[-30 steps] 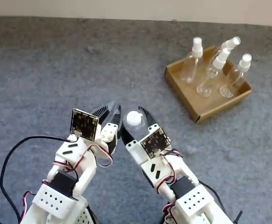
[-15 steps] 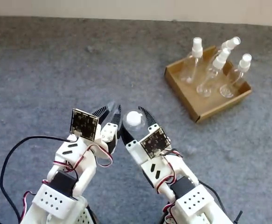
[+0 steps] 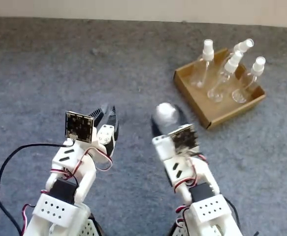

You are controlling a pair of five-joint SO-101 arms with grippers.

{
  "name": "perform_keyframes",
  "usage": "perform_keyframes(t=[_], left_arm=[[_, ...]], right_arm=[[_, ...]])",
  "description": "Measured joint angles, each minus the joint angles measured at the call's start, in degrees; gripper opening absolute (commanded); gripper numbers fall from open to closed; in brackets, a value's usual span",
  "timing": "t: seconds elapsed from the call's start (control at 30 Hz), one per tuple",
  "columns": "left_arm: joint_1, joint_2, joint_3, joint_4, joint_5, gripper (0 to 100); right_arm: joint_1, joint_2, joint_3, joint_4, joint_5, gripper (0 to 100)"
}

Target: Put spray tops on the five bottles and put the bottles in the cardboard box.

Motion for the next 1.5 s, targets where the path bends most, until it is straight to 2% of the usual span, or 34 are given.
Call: perform_keyframes(t=[0.17,0.3,0.5,0.77,1.07,1.33,1.5], left_arm=[[0.0,0.0,2.5,0.0,0.0,2],[-0.2,0.0,3.1,0.0,0.0,2],[-0.1,0.0,3.1,0.0,0.0,2],[0.0,0.0,3.5,0.0,0.0,2],[-0.1,0.0,3.5,0.0,0.0,2],[-0.1,0.0,3.5,0.0,0.0,2],[-0.1,0.0,3.5,0.0,0.0,2]], right_arm=[[7.5,0.1,-10.3,15.0,-5.4,17.0],[9.4,0.1,-18.6,17.1,-5.0,17.0],[13.5,7.8,-21.2,16.8,-4.0,17.0],[18.0,29.9,-26.5,2.4,-4.0,17.0],[23.3,51.0,-34.4,-8.4,-4.0,17.0],[24.1,60.3,-34.6,-20.3,-4.0,16.8],[24.1,62.7,-34.6,-23.2,-4.0,16.7]])
